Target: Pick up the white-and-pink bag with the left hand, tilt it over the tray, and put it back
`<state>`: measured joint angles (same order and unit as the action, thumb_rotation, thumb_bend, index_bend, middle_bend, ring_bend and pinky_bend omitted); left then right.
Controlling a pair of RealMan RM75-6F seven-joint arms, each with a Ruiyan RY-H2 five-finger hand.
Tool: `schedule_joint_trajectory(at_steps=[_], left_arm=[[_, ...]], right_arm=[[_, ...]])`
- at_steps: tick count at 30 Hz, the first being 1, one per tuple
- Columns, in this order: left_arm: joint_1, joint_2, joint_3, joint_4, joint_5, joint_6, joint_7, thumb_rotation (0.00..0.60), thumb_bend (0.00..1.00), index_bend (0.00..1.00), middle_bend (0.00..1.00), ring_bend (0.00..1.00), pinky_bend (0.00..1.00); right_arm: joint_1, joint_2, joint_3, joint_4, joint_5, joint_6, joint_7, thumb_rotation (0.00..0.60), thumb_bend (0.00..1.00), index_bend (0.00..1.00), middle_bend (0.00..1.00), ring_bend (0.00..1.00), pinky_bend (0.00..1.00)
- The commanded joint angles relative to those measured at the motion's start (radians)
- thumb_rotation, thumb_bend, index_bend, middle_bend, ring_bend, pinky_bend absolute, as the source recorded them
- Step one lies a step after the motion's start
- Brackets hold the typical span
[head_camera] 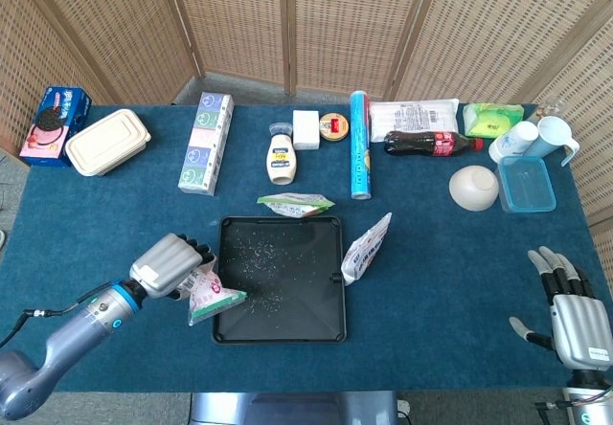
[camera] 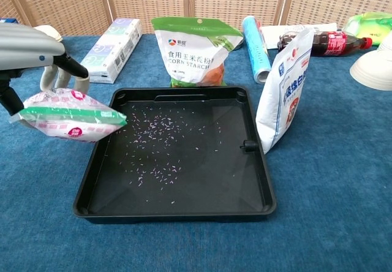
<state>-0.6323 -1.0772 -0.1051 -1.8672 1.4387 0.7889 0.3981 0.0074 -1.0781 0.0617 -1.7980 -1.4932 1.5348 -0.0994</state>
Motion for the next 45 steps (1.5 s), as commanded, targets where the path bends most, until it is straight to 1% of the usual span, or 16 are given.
schedule_joint_trajectory(at_steps=[1, 4, 9, 13, 17, 22, 25, 29, 38, 41, 45], left_arm=[[-0.052, 0.035, -0.004, -0.068, -0.111, -0.030, 0.171, 0.600, 0.46, 0.73, 0.56, 0.47, 0.48], [-0.075, 0.046, -0.001, -0.090, -0.174, -0.027, 0.266, 0.600, 0.47, 0.75, 0.56, 0.47, 0.47], [-0.131, 0.075, 0.023, -0.133, -0.263, -0.016, 0.481, 0.600, 0.47, 0.75, 0.56, 0.47, 0.47], [-0.177, 0.078, 0.035, -0.166, -0.341, 0.026, 0.634, 0.600, 0.47, 0.75, 0.56, 0.47, 0.47], [-0.222, 0.057, 0.052, -0.168, -0.411, 0.073, 0.771, 0.600, 0.48, 0.76, 0.56, 0.47, 0.47], [-0.270, 0.018, 0.066, -0.165, -0.481, 0.121, 0.876, 0.600, 0.53, 0.76, 0.56, 0.47, 0.47], [-0.297, -0.008, 0.075, -0.159, -0.518, 0.144, 0.921, 0.600, 0.56, 0.80, 0.56, 0.47, 0.46], [-0.332, -0.044, 0.095, -0.136, -0.533, 0.185, 1.004, 0.600, 0.58, 0.81, 0.57, 0.47, 0.46], [-0.390, -0.117, 0.126, -0.099, -0.547, 0.275, 1.156, 0.600, 0.59, 0.82, 0.57, 0.47, 0.46], [-0.402, -0.139, 0.136, -0.093, -0.546, 0.295, 1.186, 0.600, 0.59, 0.82, 0.57, 0.47, 0.46], [-0.405, -0.161, 0.132, -0.099, -0.572, 0.309, 1.164, 0.600, 0.59, 0.82, 0.57, 0.47, 0.46]], right_arm=[[-0.001, 0.004, 0.001, -0.001, 0.001, 0.002, 0.005, 0.600, 0.00, 0.00, 0.04, 0.08, 0.10], [-0.001, 0.006, 0.002, 0.000, 0.004, 0.000, 0.009, 0.600, 0.00, 0.00, 0.04, 0.08, 0.10], [0.001, 0.005, 0.002, 0.001, 0.007, -0.004, 0.008, 0.600, 0.00, 0.00, 0.04, 0.08, 0.10], [0.002, 0.004, 0.004, 0.002, 0.013, -0.007, 0.005, 0.600, 0.00, 0.00, 0.04, 0.08, 0.10], [0.004, 0.002, 0.003, 0.003, 0.014, -0.011, -0.001, 0.600, 0.00, 0.00, 0.04, 0.08, 0.10], [0.005, 0.000, 0.003, 0.003, 0.016, -0.013, -0.004, 0.600, 0.00, 0.00, 0.04, 0.08, 0.10], [0.005, 0.000, 0.004, 0.004, 0.018, -0.013, -0.004, 0.600, 0.00, 0.00, 0.04, 0.08, 0.10], [0.005, 0.000, 0.004, 0.004, 0.018, -0.013, -0.004, 0.600, 0.00, 0.00, 0.04, 0.08, 0.10], [0.005, -0.001, 0.003, 0.004, 0.018, -0.013, -0.008, 0.600, 0.00, 0.00, 0.04, 0.08, 0.10], [0.005, -0.001, 0.004, 0.003, 0.018, -0.012, -0.009, 0.600, 0.00, 0.00, 0.04, 0.08, 0.10], [0.004, 0.000, 0.004, 0.003, 0.019, -0.011, -0.008, 0.600, 0.00, 0.00, 0.04, 0.08, 0.10]])
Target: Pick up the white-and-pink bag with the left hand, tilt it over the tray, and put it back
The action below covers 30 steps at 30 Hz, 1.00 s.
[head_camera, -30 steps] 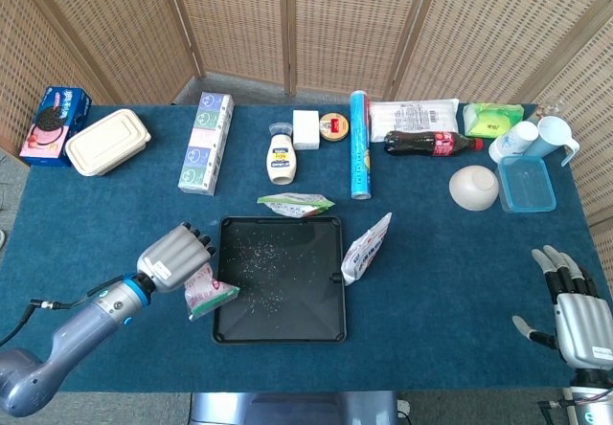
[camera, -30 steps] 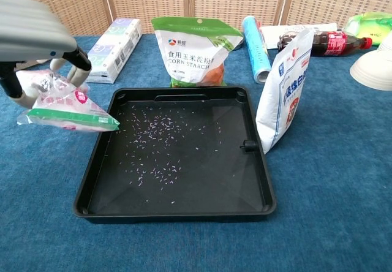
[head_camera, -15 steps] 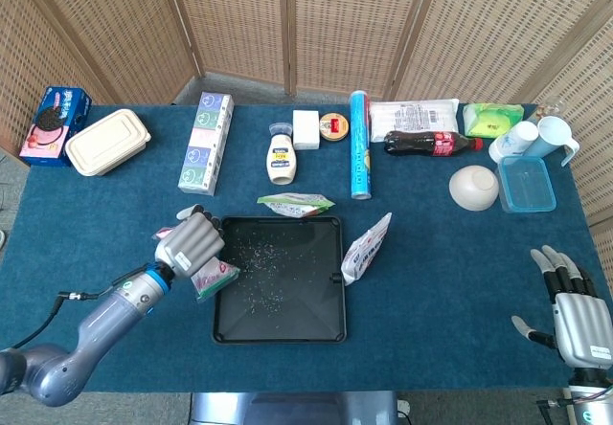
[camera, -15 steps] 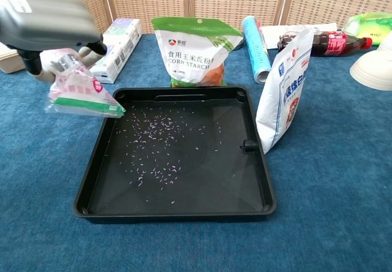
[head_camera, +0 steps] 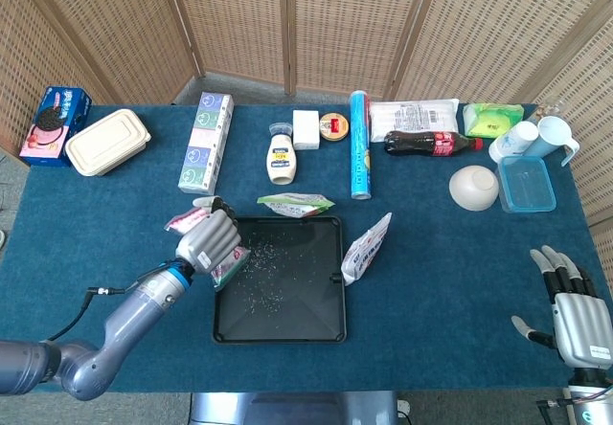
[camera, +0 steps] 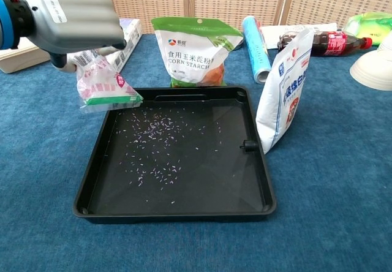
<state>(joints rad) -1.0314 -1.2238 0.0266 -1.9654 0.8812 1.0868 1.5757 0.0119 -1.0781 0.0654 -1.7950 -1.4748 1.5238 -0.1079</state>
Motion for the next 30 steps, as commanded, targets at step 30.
schedule_joint_trajectory(at_steps=[30], left_arm=[[0.358, 0.004, 0.010, 0.288, 0.370, 0.025, -1.335, 0.600, 0.59, 0.82, 0.57, 0.47, 0.45]], right_arm=[[0.003, -0.012, -0.006, -0.001, 0.000, -0.008, -0.029, 0.600, 0.00, 0.00, 0.04, 0.08, 0.10]])
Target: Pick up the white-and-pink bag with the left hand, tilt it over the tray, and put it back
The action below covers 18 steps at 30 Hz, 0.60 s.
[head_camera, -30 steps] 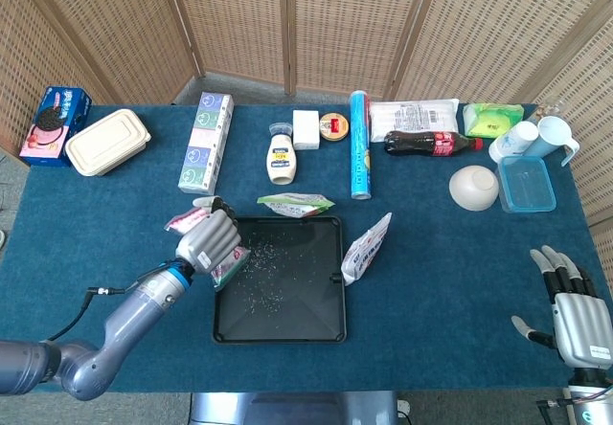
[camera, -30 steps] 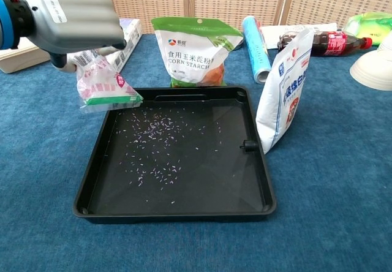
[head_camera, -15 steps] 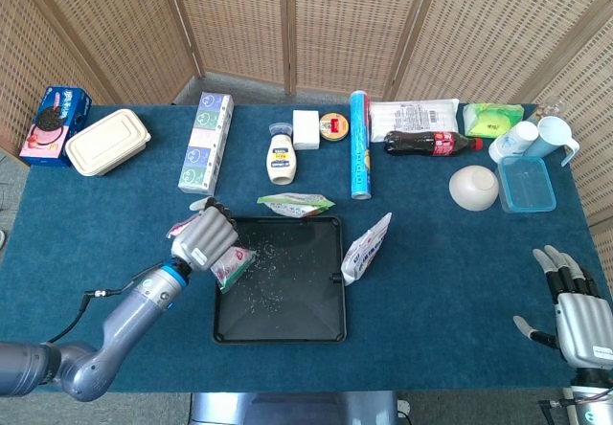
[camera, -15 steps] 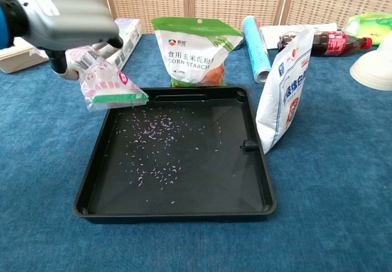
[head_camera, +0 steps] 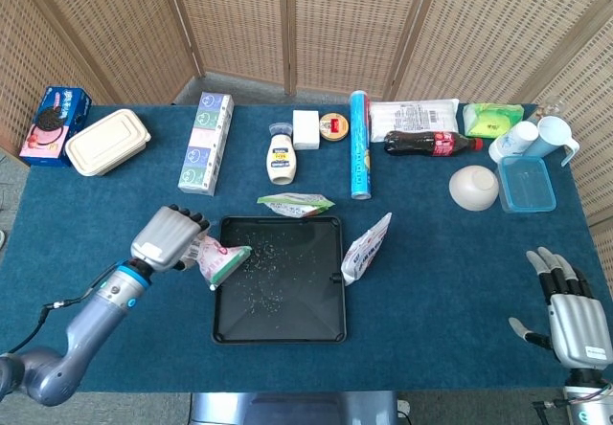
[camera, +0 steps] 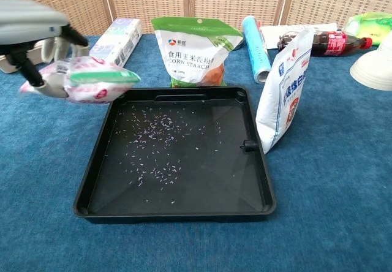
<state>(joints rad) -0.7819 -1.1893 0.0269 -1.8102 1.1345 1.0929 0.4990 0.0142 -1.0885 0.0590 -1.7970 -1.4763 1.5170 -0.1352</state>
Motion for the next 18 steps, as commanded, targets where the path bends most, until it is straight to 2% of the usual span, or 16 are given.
schedule_joint_trajectory(at_steps=[1, 7, 18], left_arm=[[0.122, -0.039, 0.011, 0.160, 0.131, 0.022, -0.312, 0.600, 0.59, 0.82, 0.57, 0.47, 0.45], [0.176, -0.087, 0.014, 0.292, 0.189, 0.036, -0.506, 0.600, 0.58, 0.82, 0.57, 0.47, 0.45], [0.202, -0.219, 0.007, 0.475, 0.273, 0.022, -0.717, 0.600, 0.53, 0.82, 0.56, 0.45, 0.44]], right_arm=[[0.001, -0.002, 0.000, 0.002, 0.002, -0.003, -0.003, 0.600, 0.00, 0.00, 0.04, 0.08, 0.10], [0.003, -0.007, -0.001, 0.002, 0.003, -0.006, -0.012, 0.600, 0.00, 0.00, 0.04, 0.08, 0.10], [0.007, -0.017, -0.003, 0.006, 0.011, -0.017, -0.031, 0.600, 0.00, 0.00, 0.04, 0.08, 0.10]])
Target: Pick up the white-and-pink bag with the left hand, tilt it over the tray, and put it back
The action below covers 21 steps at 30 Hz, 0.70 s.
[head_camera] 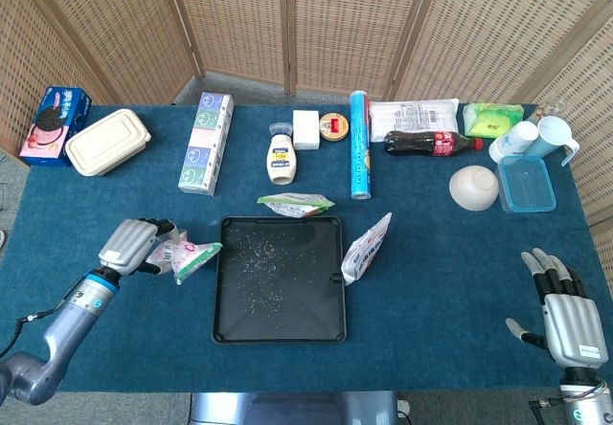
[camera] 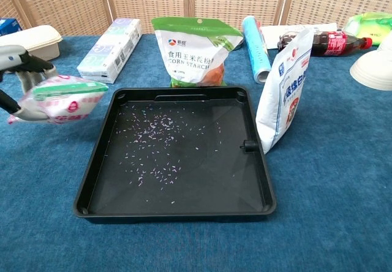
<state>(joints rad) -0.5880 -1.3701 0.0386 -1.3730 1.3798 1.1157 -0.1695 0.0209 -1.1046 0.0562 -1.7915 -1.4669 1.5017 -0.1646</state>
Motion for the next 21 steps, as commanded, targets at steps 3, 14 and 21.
schedule_joint_trajectory(at_steps=[3, 14, 21], left_arm=[[0.009, -0.064, -0.006, 0.067, 0.052, 0.001, -0.091, 0.600, 0.51, 0.82, 0.54, 0.43, 0.44], [0.026, -0.115, -0.005, 0.136, 0.112, 0.017, -0.220, 0.600, 0.34, 0.37, 0.08, 0.11, 0.24], [0.038, -0.112, -0.005, 0.157, 0.122, 0.025, -0.188, 0.600, 0.14, 0.04, 0.00, 0.02, 0.19]], right_arm=[[0.002, -0.003, 0.000, 0.003, 0.005, -0.005, -0.003, 0.600, 0.00, 0.00, 0.04, 0.08, 0.10], [0.004, -0.007, -0.001, 0.005, 0.007, -0.008, -0.010, 0.600, 0.00, 0.00, 0.04, 0.08, 0.10], [0.004, -0.006, -0.002, 0.002, 0.006, -0.008, -0.014, 0.600, 0.00, 0.00, 0.04, 0.08, 0.10]])
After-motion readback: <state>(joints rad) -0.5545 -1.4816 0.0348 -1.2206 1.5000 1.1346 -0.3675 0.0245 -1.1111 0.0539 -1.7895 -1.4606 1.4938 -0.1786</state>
